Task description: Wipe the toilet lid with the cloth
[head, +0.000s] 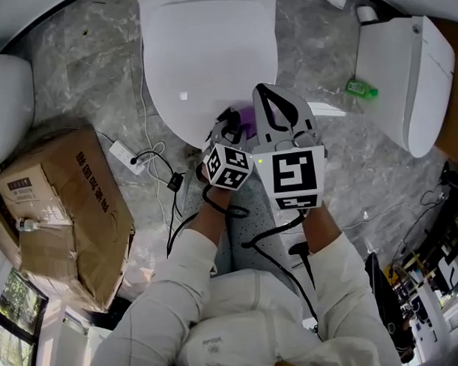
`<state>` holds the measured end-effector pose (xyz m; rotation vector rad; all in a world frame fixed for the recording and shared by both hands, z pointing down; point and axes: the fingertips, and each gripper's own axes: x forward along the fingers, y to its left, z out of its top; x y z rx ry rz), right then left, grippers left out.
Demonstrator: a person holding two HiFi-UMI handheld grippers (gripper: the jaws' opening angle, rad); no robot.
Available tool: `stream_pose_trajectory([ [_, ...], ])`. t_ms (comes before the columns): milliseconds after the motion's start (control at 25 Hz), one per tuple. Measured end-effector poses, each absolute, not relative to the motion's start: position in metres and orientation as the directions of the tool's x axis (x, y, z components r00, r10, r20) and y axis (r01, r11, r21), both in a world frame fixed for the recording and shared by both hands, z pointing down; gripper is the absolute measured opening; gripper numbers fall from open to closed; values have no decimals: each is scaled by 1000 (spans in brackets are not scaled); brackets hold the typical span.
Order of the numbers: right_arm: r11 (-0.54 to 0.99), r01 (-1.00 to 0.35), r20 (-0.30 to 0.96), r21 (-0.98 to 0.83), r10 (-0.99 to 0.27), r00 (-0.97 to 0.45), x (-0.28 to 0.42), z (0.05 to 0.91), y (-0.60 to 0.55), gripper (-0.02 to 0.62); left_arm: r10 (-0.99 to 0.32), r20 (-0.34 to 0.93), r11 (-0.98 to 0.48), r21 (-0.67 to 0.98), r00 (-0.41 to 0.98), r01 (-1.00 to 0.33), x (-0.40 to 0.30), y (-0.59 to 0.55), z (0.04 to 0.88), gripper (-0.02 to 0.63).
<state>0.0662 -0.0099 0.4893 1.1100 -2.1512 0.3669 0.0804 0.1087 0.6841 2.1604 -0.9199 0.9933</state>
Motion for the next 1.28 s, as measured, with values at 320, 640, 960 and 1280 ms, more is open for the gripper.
stream_pose_trajectory([
  [320, 585, -809, 686, 46, -608, -401, 55, 488, -22, 14, -375, 857, -437, 172, 353, -883, -40, 114, 687, 51],
  [640, 595, -803, 684, 41, -603, -411, 57, 490, -63, 14, -488, 850, -270, 68, 197, -961, -83, -5, 680, 52],
  [960, 580, -812, 673, 59, -624, -397, 75, 474, -99, 14, -533, 769, -335, 192, 354, -922, 1, -102, 649, 51],
  [1280, 497, -866, 624, 58, -695, -357, 82, 423, -106, 14, -660, 645, -410, 121, 385, -904, -27, -111, 541, 51],
])
